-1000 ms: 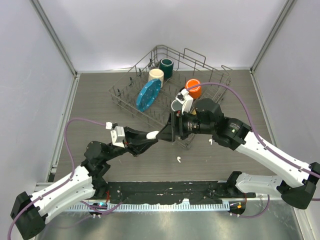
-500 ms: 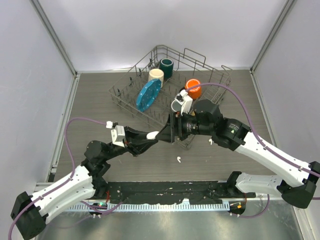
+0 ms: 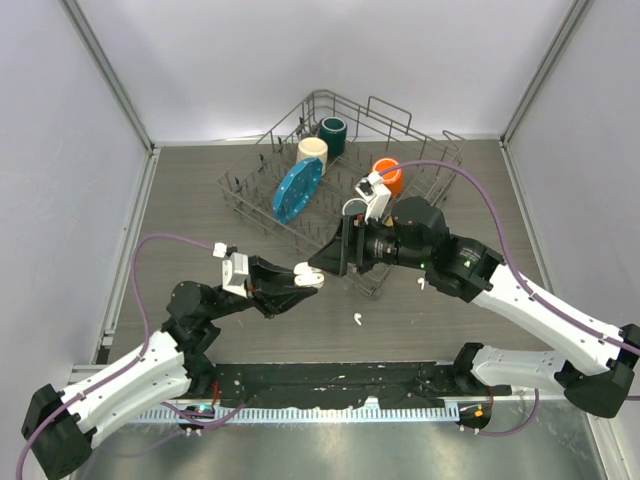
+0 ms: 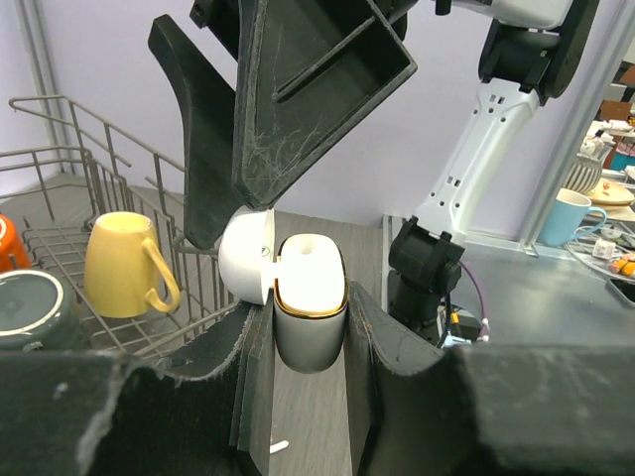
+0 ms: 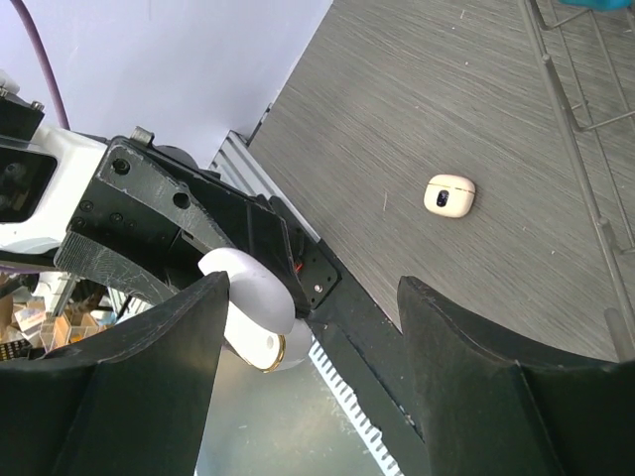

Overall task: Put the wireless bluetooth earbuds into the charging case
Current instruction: Open the charging case.

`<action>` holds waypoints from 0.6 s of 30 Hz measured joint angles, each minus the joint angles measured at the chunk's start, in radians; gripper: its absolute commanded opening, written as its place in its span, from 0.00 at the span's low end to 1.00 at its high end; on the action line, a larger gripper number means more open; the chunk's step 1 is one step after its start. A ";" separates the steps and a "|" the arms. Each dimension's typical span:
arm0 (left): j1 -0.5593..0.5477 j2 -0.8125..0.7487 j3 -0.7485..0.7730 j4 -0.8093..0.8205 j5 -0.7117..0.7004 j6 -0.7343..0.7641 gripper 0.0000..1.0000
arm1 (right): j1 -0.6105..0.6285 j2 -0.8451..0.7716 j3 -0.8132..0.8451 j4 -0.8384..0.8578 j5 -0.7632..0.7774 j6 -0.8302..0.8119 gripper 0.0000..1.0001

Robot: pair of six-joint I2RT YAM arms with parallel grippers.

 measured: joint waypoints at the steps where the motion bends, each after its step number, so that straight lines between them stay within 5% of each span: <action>1: 0.000 -0.002 0.000 0.002 0.001 -0.003 0.00 | 0.000 0.000 0.000 0.002 0.005 0.001 0.76; 11: -0.001 -0.068 -0.001 -0.035 -0.024 0.014 0.00 | 0.000 -0.019 0.002 0.008 0.092 0.019 0.85; 18: -0.001 -0.163 -0.017 -0.112 -0.070 0.044 0.00 | -0.002 -0.091 0.094 -0.039 0.256 0.005 0.82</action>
